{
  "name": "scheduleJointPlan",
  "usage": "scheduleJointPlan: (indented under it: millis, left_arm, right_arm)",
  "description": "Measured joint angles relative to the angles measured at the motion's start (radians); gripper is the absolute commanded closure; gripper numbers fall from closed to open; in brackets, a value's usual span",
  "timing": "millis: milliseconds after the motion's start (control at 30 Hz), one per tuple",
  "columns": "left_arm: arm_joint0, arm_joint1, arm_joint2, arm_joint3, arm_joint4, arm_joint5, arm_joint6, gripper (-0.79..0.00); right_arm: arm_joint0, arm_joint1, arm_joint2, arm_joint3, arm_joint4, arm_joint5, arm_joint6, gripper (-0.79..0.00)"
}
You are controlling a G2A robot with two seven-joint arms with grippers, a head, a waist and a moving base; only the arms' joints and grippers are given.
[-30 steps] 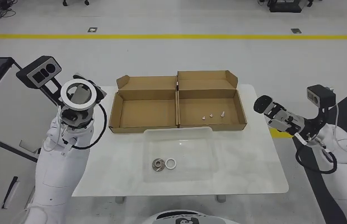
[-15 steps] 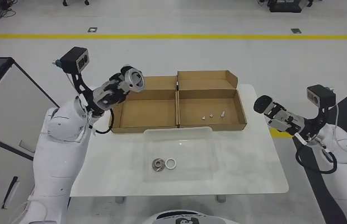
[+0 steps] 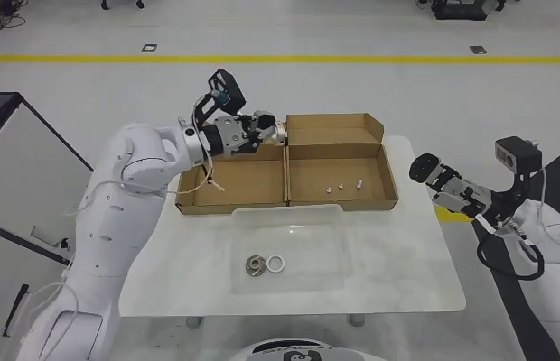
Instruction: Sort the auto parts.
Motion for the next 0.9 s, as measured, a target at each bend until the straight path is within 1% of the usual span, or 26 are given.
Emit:
scheduleJointPlan:
  millis: [100, 233, 300, 367, 433, 633, 733, 900]
  left_arm:
    - [-0.044, -0.006, 0.061, 0.035, 0.133, 0.008, -0.004, 0.000]
    - [-0.109, -0.018, 0.151, 0.114, 0.299, 0.024, -0.005, 0.000]
    - [-0.142, -0.022, 0.189, 0.150, 0.378, 0.004, -0.001, 0.000]
    - [-0.168, -0.026, 0.218, 0.208, 0.457, 0.003, 0.029, 0.000]
    - [-0.198, -0.028, 0.251, 0.255, 0.542, -0.015, 0.031, 0.000]
    - [-0.254, -0.037, 0.343, 0.372, 0.768, -0.078, 0.055, 0.000]
    - [-0.261, -0.044, 0.372, 0.407, 0.789, -0.078, 0.067, 0.000]
    - [-0.268, -0.051, 0.391, 0.428, 0.823, -0.059, 0.072, 0.000]
  right_arm:
    - [0.000, 0.000, 0.000, 0.000, 0.000, 0.000, 0.000, -0.785]
    - [0.000, 0.000, 0.000, 0.000, 0.000, 0.000, 0.000, -0.785]
    - [0.000, 0.000, 0.000, 0.000, 0.000, 0.000, 0.000, -0.785]
    - [0.000, 0.000, 0.000, 0.000, 0.000, 0.000, 0.000, -0.785]
    - [0.000, 0.000, 0.000, 0.000, 0.000, 0.000, 0.000, -0.785]
    - [0.000, 0.000, 0.000, 0.000, 0.000, 0.000, 0.000, -0.785]
    - [0.000, 0.000, 0.000, 0.000, 0.000, 0.000, 0.000, -0.785]
    - [0.000, 0.000, 0.000, 0.000, 0.000, 0.000, 0.000, -0.785]
